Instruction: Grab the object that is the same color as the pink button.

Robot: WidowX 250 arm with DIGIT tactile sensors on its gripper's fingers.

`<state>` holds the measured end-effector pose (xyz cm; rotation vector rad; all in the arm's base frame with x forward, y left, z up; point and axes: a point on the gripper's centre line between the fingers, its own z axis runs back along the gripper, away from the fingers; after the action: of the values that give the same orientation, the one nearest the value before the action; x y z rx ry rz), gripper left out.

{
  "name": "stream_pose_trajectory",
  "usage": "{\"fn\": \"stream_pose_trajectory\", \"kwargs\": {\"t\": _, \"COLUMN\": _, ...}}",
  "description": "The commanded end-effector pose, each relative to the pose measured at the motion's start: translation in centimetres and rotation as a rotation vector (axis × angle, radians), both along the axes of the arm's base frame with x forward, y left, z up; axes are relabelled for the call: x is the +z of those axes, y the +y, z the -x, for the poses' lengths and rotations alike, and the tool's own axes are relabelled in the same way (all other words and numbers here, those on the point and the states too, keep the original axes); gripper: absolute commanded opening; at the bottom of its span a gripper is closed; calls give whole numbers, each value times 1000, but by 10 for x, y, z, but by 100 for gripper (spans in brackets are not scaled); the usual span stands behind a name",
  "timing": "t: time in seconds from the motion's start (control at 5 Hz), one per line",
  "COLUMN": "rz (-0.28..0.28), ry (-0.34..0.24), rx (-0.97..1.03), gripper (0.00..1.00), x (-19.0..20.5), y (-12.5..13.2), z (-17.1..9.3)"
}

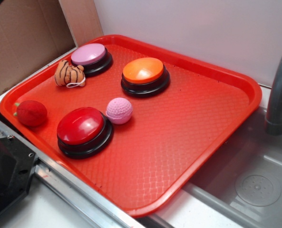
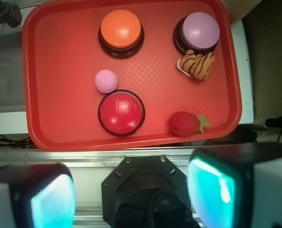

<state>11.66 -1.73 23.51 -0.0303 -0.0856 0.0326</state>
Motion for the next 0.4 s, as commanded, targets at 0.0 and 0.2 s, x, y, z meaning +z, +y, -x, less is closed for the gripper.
{"fn": "stream_pose_trajectory", "kwargs": {"t": 0.0, "rz": 0, "ry": 0, "rx": 0, "gripper": 100, "x": 0, "y": 0, "z": 0}}
{"fn": "stream_pose_trajectory", "kwargs": {"t": 0.2, "rz": -3, "ry": -21, "rx": -30, "gripper": 100, "x": -15, "y": -3, "z": -19}}
